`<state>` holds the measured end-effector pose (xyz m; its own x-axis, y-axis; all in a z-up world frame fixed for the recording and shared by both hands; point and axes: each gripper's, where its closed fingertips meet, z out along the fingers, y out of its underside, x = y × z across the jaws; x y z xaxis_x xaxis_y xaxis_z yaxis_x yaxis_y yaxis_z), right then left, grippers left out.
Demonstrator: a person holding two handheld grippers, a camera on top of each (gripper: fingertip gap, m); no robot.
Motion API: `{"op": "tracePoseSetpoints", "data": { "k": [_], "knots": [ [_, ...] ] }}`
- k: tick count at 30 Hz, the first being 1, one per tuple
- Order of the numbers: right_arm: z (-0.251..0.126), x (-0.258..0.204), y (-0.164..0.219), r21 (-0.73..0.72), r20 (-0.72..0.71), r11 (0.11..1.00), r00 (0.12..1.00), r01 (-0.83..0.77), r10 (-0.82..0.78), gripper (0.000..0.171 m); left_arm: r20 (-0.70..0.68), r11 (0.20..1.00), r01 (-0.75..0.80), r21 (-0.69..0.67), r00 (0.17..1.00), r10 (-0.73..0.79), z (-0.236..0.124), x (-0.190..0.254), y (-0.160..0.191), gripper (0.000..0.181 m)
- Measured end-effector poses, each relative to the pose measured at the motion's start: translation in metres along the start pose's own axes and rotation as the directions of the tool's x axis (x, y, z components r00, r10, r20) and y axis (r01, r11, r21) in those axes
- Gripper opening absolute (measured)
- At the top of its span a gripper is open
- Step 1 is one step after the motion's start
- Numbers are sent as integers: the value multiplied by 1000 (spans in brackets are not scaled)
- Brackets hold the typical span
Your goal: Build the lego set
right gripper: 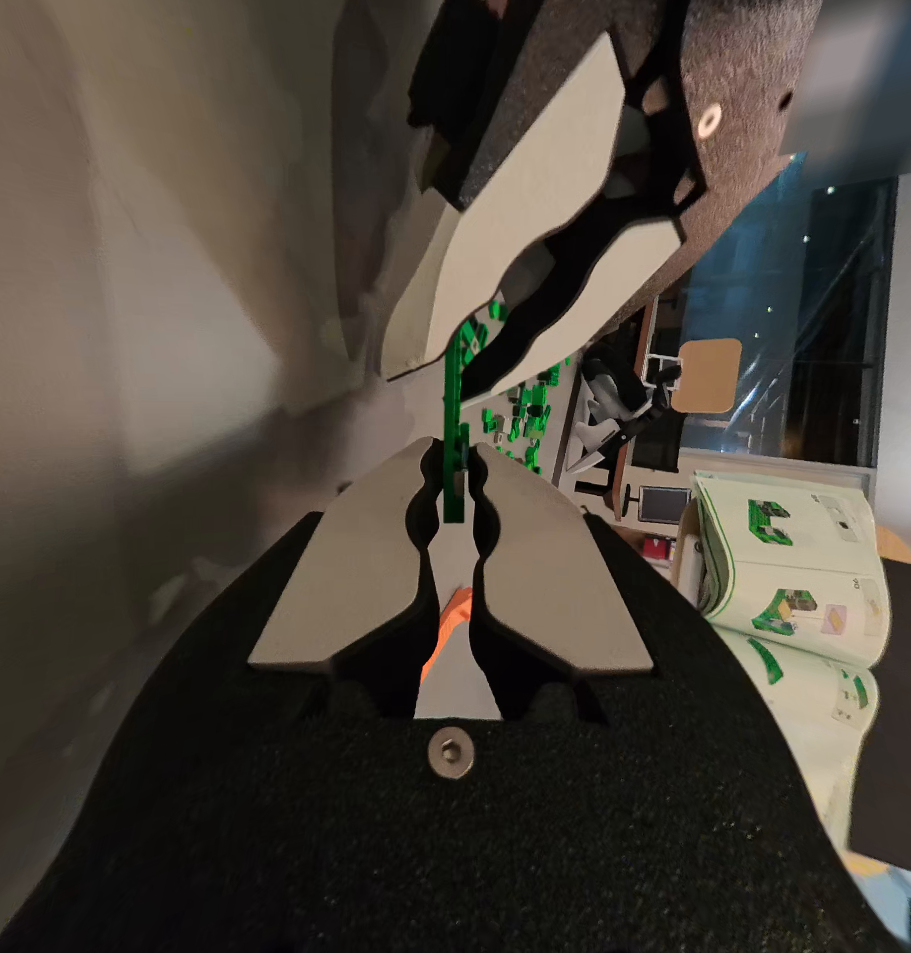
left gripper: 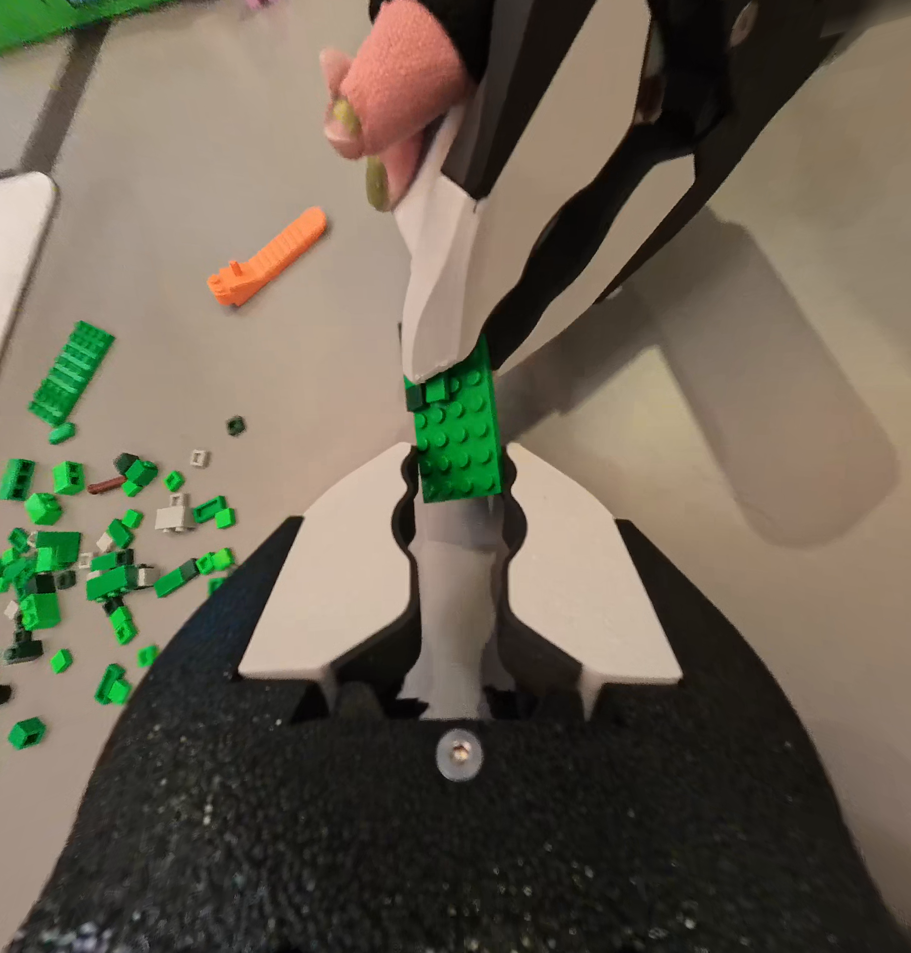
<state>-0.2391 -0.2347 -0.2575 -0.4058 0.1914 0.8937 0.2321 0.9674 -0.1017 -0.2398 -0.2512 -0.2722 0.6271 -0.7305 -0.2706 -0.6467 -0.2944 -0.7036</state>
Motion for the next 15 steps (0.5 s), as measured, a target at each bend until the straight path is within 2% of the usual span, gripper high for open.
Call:
{"op": "tracePoseSetpoints", "data": {
  "k": [1,3,4,8,11,13,15],
  "knots": [
    [-1,1,1,9,1,1000,1000,-27,27,8,32,999,-22,27,999,21,-1,-3,-5,33],
    [-3,4,5,21,-5,996,996,-91,91,9,139,991,-118,70,984,107,-4,-11,-16,52],
    [-4,6,6,27,-14,993,993,-115,116,8,192,979,-194,67,965,178,-5,-12,-20,54],
    [-11,12,10,62,-46,979,980,-193,196,8,374,899,-437,-11,833,409,-3,-20,-30,35],
    [-18,17,13,87,-80,972,971,-217,224,8,499,814,-578,-62,688,527,-5,-22,-42,17],
    [-23,21,16,94,-107,973,969,-211,221,8,558,773,-630,-77,615,557,-8,-22,-50,20],
    [-29,25,18,112,-135,972,966,-205,220,8,591,759,-646,-79,583,557,-10,-21,-56,22]
  ]
}}
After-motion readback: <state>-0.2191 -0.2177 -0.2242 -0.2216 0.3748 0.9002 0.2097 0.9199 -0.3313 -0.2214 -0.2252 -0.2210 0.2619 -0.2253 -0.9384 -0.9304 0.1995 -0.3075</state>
